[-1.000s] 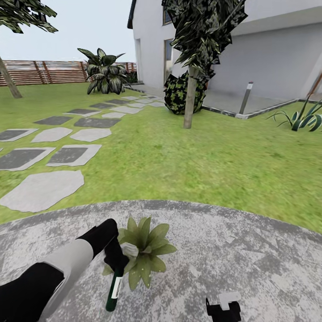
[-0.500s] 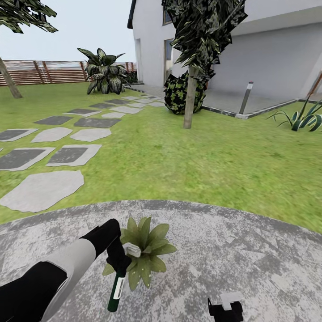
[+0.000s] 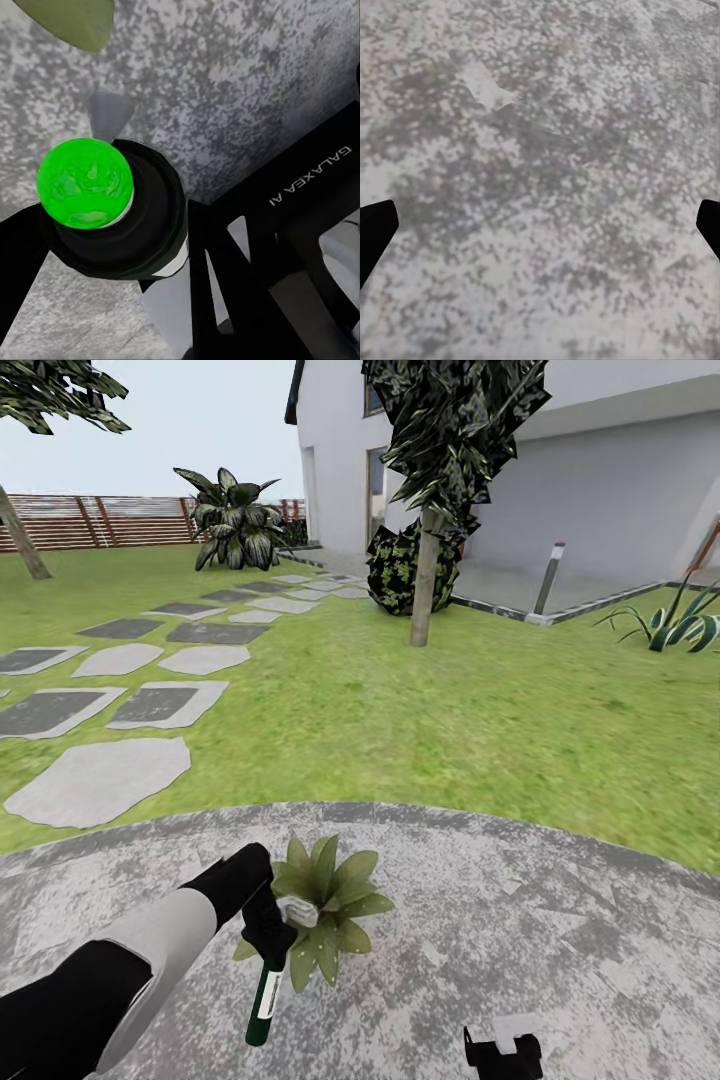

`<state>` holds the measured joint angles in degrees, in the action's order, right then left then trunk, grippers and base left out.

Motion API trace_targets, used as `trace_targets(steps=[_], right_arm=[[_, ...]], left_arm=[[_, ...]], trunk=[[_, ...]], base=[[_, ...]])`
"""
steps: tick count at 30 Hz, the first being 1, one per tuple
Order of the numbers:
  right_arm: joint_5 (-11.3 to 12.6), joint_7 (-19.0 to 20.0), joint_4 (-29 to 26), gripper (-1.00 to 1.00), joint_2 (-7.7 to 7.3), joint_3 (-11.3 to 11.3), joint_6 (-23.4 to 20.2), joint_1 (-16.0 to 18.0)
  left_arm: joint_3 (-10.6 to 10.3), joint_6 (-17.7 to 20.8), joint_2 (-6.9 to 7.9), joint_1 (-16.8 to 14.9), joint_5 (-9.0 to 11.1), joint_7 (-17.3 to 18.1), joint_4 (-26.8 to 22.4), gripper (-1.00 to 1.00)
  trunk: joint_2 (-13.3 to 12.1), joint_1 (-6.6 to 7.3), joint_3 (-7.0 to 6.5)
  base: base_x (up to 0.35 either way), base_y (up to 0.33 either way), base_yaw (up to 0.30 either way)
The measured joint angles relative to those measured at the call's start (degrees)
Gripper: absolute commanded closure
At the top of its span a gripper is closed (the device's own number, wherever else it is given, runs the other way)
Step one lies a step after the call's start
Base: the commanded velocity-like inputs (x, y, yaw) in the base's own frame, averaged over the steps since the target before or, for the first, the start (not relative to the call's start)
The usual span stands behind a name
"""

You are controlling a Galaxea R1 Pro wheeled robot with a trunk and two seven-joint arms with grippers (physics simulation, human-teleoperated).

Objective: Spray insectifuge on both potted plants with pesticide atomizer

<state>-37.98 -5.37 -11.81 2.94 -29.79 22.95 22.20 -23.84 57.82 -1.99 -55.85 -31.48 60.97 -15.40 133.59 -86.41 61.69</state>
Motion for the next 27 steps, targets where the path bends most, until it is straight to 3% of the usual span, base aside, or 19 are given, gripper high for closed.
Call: trace_targets(steps=[8,14,17,21,23,25,27], right_arm=[[0.0,0.0,0.0,-1.00,0.02,0.0,0.0,0.0],[0.0,0.0,0.0,-1.00,0.02,0.0,0.0,0.0],[-0.2,0.0,0.2,-1.00,0.00,0.1,-0.1,0.0],[-0.3,0.0,1.7,-1.00,-0.15,0.1,0.4,-0.1],[-0.2,0.0,2.1,-1.00,-0.16,0.0,3.3,-0.7],[-0.3,0.2,2.7,-1.00,-0.22,-0.1,16.3,-2.7],[-0.3,0.3,2.8,-1.00,-0.18,-0.1,19.4,-2.9]], left_arm=[[-0.1,-0.3,1.74,0.8,-0.1,0.0,0.6,1.00],[0.2,0.1,1.02,-0.3,0.0,0.0,0.0,1.00],[0.2,0.3,0.70,-2.7,0.2,0.1,0.0,1.00],[-0.1,0.0,0.86,-2.6,0.2,0.1,0.4,1.00],[-0.1,0.0,0.91,-2.6,0.2,0.1,0.5,1.00],[0.0,0.0,1.06,-2.9,0.2,0.1,0.5,1.00],[0.0,0.1,0.92,-3.3,0.2,0.1,0.5,1.00]], trunk=[[0.0,0.00,0.00],[0.0,0.00,0.00],[0.0,0.00,0.00],[0.0,0.00,0.00],[0.0,0.00,0.00],[0.0,0.00,0.00],[0.0,0.00,0.00]], base=[[0.000,0.000,0.000],[0.000,0.000,0.000],[0.000,0.000,0.000],[0.000,0.000,0.000],[0.000,0.000,0.000],[0.000,0.000,0.000],[0.000,0.000,0.000]])
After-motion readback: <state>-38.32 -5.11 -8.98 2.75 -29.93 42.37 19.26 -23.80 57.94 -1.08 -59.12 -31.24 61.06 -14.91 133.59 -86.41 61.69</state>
